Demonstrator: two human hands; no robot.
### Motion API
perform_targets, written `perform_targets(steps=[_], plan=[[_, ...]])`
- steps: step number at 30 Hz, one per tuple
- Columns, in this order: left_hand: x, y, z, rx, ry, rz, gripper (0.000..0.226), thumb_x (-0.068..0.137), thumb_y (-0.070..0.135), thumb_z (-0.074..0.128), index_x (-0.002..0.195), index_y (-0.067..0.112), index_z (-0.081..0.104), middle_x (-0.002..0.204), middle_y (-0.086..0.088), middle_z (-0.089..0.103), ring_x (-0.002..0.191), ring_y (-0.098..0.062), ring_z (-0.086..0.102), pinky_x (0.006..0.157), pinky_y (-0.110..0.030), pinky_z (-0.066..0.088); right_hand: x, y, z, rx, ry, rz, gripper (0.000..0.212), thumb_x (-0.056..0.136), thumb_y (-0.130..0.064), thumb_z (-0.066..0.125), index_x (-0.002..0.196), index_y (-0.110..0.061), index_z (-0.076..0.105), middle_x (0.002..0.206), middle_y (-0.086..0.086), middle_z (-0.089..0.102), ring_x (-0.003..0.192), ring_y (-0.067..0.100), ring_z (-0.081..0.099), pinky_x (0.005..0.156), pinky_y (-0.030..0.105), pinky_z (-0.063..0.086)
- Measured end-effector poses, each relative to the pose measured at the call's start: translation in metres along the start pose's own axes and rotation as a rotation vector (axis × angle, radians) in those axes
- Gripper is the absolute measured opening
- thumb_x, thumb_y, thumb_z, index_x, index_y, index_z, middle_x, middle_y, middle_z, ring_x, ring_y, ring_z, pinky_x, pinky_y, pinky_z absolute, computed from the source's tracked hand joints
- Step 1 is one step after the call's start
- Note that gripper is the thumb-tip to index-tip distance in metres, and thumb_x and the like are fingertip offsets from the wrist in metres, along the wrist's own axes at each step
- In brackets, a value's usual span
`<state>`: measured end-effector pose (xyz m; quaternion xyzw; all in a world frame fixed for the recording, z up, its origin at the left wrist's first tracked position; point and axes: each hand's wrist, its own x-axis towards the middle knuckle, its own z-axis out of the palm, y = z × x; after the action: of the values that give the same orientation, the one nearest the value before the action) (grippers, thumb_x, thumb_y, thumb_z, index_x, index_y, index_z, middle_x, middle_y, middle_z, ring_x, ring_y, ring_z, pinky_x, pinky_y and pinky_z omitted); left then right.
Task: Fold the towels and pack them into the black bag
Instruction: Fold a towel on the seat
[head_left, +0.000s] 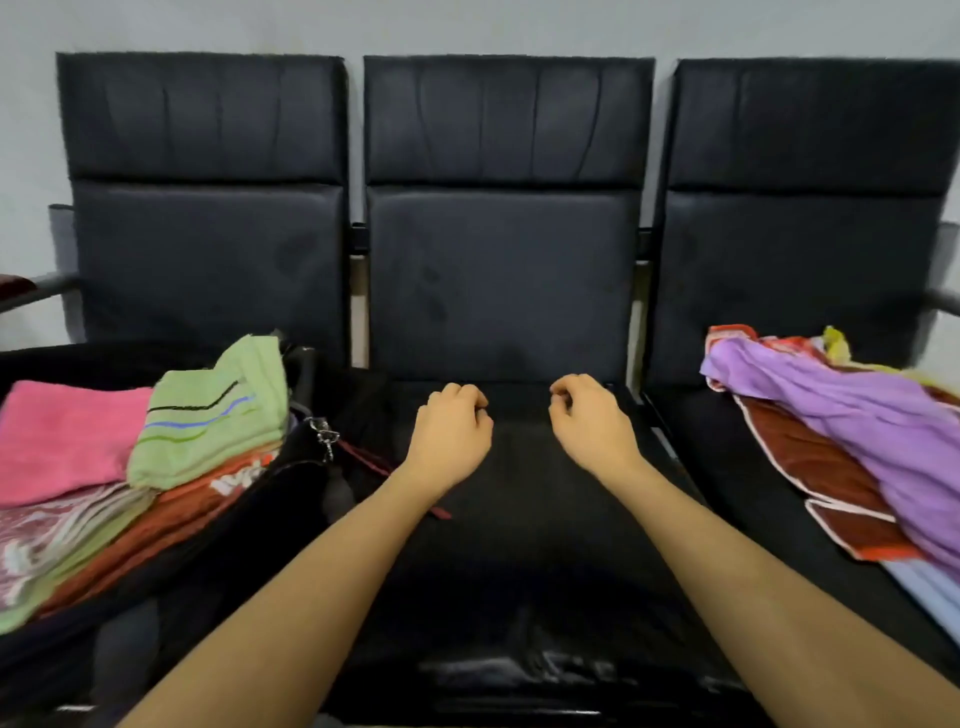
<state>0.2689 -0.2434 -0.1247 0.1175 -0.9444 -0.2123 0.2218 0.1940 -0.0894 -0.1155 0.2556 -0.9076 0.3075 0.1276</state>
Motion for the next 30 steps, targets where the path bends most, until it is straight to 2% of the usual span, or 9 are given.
perform_targets(steps=[4,7,10,11,15,20,23,27,30], plan=[[0.014,0.074,0.046,-0.088,-0.094,0.123,0.027,0.096,0.018,0.045,0.120,0.012,0.057,0.120,-0.004,0.054,0.111,-0.021,0.049,0.098,-0.037,0.040,-0.005,0.075,-0.049,0.012,0.071,0.143,0.022,0.096,-0.018,0.045,0.111,-0.013,0.060,0.110,0.002,0.059,0.087,0.019,0.057,0.072,0.031,0.043],[0.027,0.128,0.083,-0.150,-0.169,0.210,0.025,0.096,0.016,0.045,0.118,0.013,0.058,0.118,-0.004,0.055,0.110,-0.020,0.050,0.098,-0.038,0.041,-0.008,0.128,-0.077,-0.006,0.162,0.219,0.020,0.093,-0.015,0.047,0.104,-0.011,0.063,0.103,0.006,0.064,0.095,0.025,0.060,0.081,0.037,0.049],[0.040,0.178,0.121,-0.207,-0.224,0.281,0.024,0.096,0.014,0.045,0.114,0.014,0.061,0.116,-0.003,0.057,0.110,-0.020,0.051,0.098,-0.039,0.042,-0.010,0.179,-0.099,-0.104,0.266,0.288,0.016,0.092,-0.014,0.050,0.095,-0.009,0.064,0.086,0.002,0.061,0.083,0.020,0.060,0.076,0.032,0.048],[0.044,0.194,0.133,-0.220,-0.241,0.293,0.024,0.095,0.013,0.045,0.113,0.014,0.061,0.116,-0.003,0.057,0.110,-0.019,0.051,0.098,-0.040,0.042,-0.009,0.197,-0.104,-0.137,0.281,0.323,0.016,0.092,-0.016,0.050,0.095,-0.009,0.064,0.087,0.004,0.061,0.084,0.021,0.061,0.075,0.031,0.047],[0.061,0.251,0.180,-0.299,-0.297,0.320,0.024,0.092,0.010,0.045,0.106,0.014,0.064,0.111,-0.004,0.062,0.104,-0.022,0.056,0.093,-0.043,0.045,-0.008,0.258,-0.125,-0.169,0.331,0.459,0.025,0.091,-0.012,0.047,0.110,-0.002,0.061,0.113,0.017,0.062,0.105,0.036,0.056,0.090,0.042,0.043],[0.072,0.299,0.233,-0.437,-0.350,0.332,0.026,0.088,0.005,0.045,0.101,0.009,0.067,0.107,-0.007,0.067,0.100,-0.027,0.060,0.090,-0.042,0.048,-0.016,0.317,-0.142,-0.375,0.328,0.509,0.031,0.085,-0.011,0.055,0.114,-0.001,0.057,0.118,0.022,0.056,0.108,0.040,0.049,0.090,0.043,0.034],[0.075,0.317,0.261,-0.453,-0.403,0.354,0.031,0.087,0.002,0.046,0.110,0.007,0.066,0.116,-0.011,0.066,0.108,-0.031,0.058,0.094,-0.042,0.046,-0.023,0.341,-0.139,-0.466,0.289,0.499,0.032,0.086,-0.021,0.057,0.112,-0.002,0.058,0.114,0.020,0.056,0.106,0.039,0.049,0.088,0.044,0.032],[0.077,0.330,0.285,-0.302,-0.527,0.392,0.047,0.090,0.005,0.042,0.136,0.015,0.050,0.139,-0.010,0.050,0.128,-0.032,0.044,0.105,-0.045,0.036,-0.024,0.357,-0.131,-0.566,0.274,0.459,0.031,0.083,-0.021,0.040,0.094,-0.003,0.062,0.097,0.019,0.061,0.094,0.037,0.055,0.082,0.043,0.034],[0.079,0.328,0.289,-0.303,-0.541,0.370,0.052,0.093,0.007,0.041,0.144,0.019,0.037,0.144,-0.010,0.044,0.129,-0.034,0.041,0.106,-0.044,0.036,-0.023,0.354,-0.132,-0.482,0.374,0.401,0.031,0.084,-0.022,0.036,0.090,-0.004,0.060,0.090,0.016,0.063,0.090,0.034,0.057,0.079,0.039,0.026]])
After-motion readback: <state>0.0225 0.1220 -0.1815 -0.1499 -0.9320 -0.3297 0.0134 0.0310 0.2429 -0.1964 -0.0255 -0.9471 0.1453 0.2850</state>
